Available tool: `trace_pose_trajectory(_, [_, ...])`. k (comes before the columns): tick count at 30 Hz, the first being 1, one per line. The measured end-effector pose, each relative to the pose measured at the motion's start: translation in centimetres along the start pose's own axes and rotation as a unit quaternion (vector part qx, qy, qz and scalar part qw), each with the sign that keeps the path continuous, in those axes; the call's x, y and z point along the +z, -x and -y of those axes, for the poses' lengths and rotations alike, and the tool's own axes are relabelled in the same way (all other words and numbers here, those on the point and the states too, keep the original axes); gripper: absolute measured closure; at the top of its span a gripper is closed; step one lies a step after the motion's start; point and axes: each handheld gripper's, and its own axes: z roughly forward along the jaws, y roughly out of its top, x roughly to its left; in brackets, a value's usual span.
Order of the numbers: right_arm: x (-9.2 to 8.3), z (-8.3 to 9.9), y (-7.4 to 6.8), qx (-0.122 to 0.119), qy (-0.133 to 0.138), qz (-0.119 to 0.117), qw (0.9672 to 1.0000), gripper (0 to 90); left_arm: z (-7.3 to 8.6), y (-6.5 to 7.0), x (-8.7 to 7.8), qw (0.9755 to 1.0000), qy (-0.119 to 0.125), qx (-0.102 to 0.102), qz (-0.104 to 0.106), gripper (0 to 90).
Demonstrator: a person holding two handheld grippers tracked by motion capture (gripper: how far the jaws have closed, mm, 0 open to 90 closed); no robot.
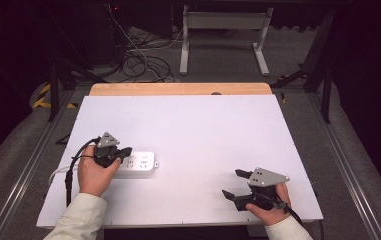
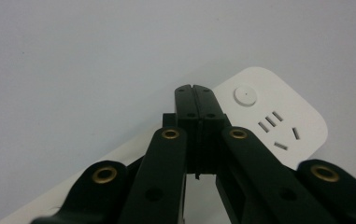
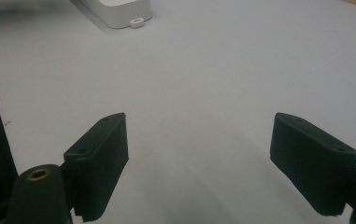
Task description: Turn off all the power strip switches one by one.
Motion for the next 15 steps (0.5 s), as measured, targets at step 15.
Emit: trace_pose_trajectory(15, [0.19, 0.07, -0.01, -0.002, -0.005, -0.003, 1.0, 19.5, 0.24, 0.11, 0.76, 1.0, -0.005, 0.001, 0.006, 90.0])
